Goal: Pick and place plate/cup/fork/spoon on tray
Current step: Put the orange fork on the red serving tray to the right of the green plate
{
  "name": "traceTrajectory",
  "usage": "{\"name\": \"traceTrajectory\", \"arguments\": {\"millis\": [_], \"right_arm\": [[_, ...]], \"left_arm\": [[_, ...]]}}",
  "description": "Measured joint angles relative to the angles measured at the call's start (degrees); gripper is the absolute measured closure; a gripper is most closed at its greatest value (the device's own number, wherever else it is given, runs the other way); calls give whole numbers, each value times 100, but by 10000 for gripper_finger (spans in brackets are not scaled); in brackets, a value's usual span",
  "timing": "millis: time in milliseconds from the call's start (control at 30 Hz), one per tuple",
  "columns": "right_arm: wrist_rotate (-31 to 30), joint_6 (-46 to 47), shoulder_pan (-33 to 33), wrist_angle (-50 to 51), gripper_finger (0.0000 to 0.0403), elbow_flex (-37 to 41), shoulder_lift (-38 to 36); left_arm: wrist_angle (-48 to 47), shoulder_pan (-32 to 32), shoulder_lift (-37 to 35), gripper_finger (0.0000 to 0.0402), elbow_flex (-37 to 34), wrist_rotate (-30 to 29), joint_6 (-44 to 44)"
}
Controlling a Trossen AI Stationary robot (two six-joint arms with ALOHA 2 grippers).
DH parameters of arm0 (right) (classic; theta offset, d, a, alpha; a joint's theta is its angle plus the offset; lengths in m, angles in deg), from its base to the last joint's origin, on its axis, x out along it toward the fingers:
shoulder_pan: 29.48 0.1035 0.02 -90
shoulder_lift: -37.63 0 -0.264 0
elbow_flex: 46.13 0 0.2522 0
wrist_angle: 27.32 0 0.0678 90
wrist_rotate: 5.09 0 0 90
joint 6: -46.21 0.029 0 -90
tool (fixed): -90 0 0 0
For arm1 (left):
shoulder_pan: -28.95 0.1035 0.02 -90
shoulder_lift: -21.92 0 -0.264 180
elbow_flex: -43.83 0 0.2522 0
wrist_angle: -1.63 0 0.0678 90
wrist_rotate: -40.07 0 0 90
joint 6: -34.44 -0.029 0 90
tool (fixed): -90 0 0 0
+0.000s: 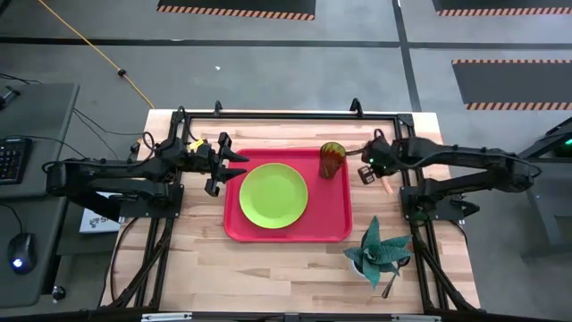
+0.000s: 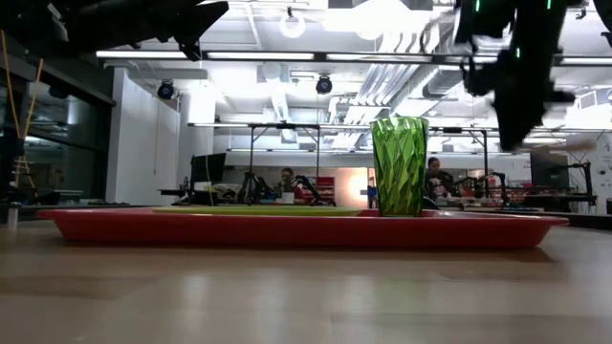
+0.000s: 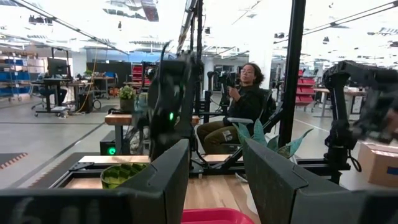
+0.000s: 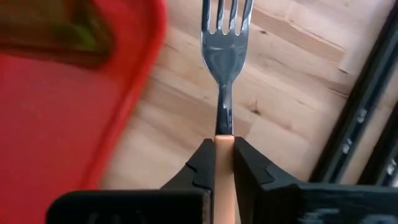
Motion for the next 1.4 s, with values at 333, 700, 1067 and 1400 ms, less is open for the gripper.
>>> {"name": "traceTrajectory", "arguments": {"millis": [333, 700, 1067, 1400], "right_arm": [[1041, 1665, 1283, 254, 394, -1667, 451], [300, 2616, 2778, 216, 394, -2750, 1588], [342, 2898, 2798, -509, 387, -2625, 3058], [455, 3027, 2741, -789, 388, -2322, 3757]], "left_arm": [[-2, 2, 0, 259, 0, 0, 2], [-2, 0, 0, 259, -2, 2, 101], [2, 0, 0, 259, -2, 2, 101], [0, 2, 0, 259, -2, 2, 120]]}}
